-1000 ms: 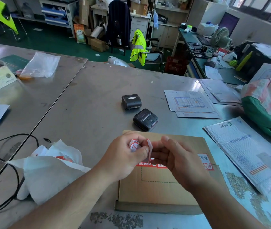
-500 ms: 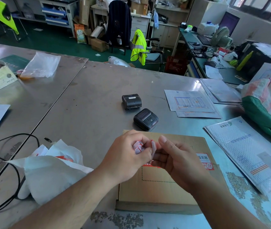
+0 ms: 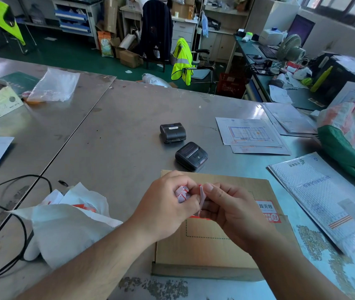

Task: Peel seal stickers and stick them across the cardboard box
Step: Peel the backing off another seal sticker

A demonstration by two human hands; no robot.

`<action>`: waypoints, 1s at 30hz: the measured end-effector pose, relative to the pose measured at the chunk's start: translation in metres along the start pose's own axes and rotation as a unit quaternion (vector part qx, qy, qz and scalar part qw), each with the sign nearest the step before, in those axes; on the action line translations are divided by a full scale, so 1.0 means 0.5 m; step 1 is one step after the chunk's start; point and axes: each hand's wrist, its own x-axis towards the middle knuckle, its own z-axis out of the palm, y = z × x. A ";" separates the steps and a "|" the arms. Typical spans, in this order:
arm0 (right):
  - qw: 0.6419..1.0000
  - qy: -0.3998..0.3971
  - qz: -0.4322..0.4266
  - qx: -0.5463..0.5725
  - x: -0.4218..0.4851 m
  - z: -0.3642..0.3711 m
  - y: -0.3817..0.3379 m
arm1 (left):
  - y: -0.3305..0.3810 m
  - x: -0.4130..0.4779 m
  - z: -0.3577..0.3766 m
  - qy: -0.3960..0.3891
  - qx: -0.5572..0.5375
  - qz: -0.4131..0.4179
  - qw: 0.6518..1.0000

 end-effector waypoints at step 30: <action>0.996 0.080 0.011 -0.042 -0.003 -0.004 0.005 | -0.003 -0.017 -0.009 0.005 -0.174 -0.124 0.977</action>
